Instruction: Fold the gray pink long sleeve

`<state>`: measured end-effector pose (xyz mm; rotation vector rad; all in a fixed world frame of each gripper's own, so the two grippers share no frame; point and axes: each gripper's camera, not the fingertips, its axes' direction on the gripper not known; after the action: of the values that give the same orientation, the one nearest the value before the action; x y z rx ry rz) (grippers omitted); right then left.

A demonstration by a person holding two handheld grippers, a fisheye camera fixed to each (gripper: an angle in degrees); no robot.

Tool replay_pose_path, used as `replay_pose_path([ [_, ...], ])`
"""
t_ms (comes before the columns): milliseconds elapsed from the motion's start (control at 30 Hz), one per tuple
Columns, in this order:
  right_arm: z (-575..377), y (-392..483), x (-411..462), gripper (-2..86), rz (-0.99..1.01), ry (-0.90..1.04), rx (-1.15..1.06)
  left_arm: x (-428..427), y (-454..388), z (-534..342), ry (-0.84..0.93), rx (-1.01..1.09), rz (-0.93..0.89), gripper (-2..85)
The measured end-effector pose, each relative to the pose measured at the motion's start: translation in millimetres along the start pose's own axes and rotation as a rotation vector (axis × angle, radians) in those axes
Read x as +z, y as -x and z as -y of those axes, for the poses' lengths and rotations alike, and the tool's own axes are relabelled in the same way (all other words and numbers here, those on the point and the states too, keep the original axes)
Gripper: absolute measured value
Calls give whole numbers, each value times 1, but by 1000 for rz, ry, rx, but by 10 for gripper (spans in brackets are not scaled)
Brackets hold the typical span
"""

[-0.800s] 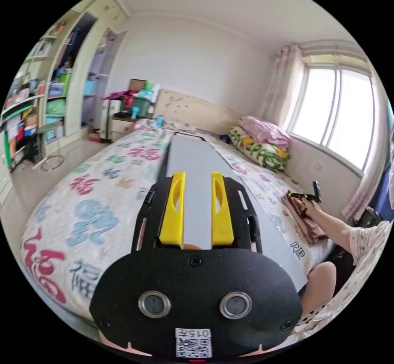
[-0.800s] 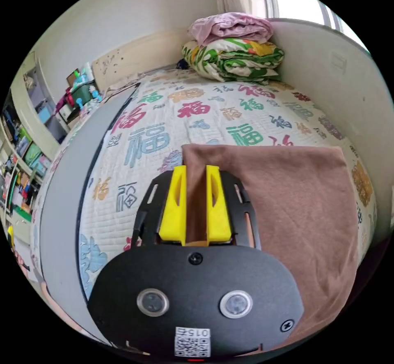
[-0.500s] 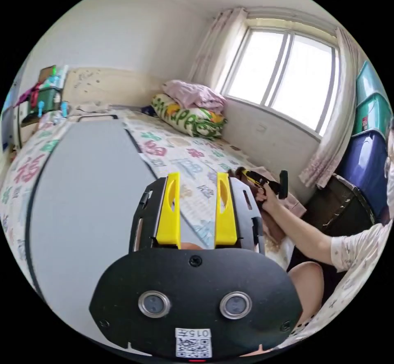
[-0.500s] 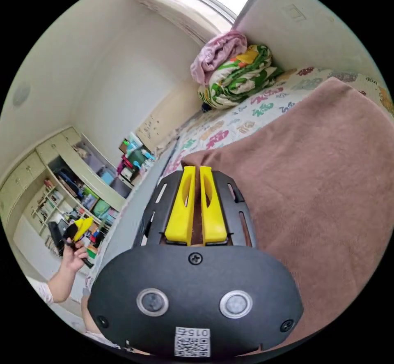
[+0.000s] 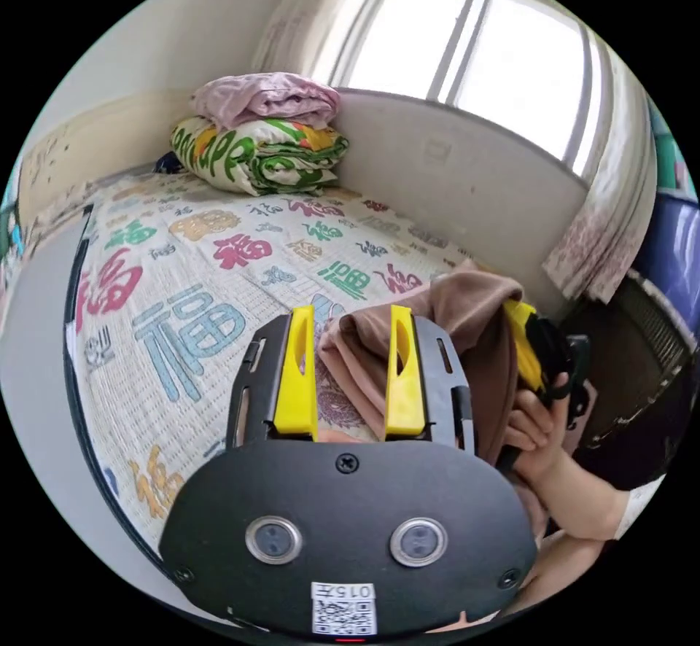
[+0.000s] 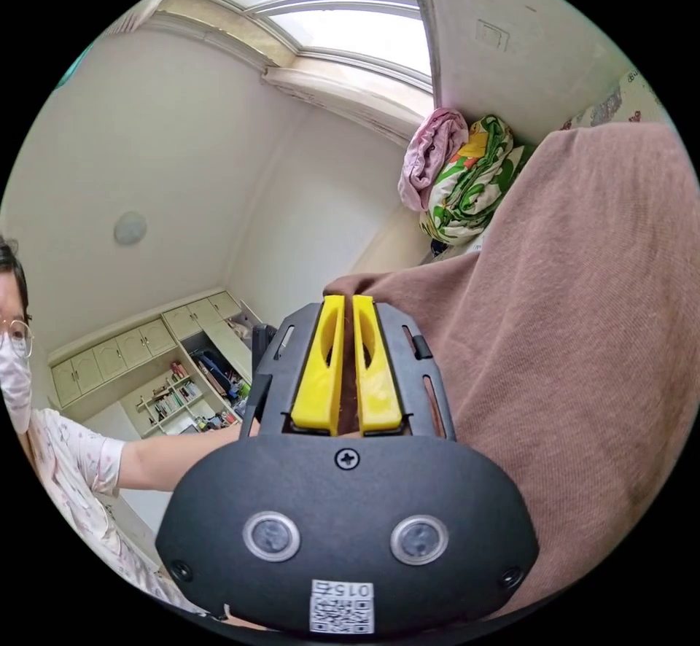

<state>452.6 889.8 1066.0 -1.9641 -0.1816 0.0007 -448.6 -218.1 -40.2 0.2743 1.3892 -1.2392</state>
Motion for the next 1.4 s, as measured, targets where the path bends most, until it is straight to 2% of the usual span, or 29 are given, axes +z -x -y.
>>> replay_pose_path([
  [67,-6,6,-12,4,-7,6,2,39,-22,7,101,106,34,137],
  [167,-18,14,-27,3,-13,11,2,66,-33,1,149,114,53,98],
  [333,-49,23,-49,8,-10,29,2,57,-33,-24,108,66,33,40],
  [433,-68,30,-62,15,-31,44,47,19,-26,-49,-11,-16,-71,28],
  [633,-114,148,-94,73,-270,171,-176,-61,-54,-97,-102,6,-309,18],
  [733,-147,202,-129,88,-283,153,-252,-103,-67,-131,-152,8,-426,15],
  [900,-210,264,-181,111,-228,151,-246,-175,-81,-198,-210,25,-542,13],
  [967,-246,299,-193,149,-134,205,-292,-207,-73,-244,-248,-34,-608,12],
  [1067,-293,334,-199,113,-235,230,-351,-236,-64,-304,-267,-88,-633,12],
  [1167,-336,346,-202,73,-307,251,-312,-265,-65,-362,-267,-111,-602,12],
  [1333,-390,378,-206,23,-350,289,-344,-307,-39,-432,-259,-186,-628,12],
  [1400,-393,395,-210,15,-332,274,-330,-338,-28,-453,-307,-197,-631,12],
])
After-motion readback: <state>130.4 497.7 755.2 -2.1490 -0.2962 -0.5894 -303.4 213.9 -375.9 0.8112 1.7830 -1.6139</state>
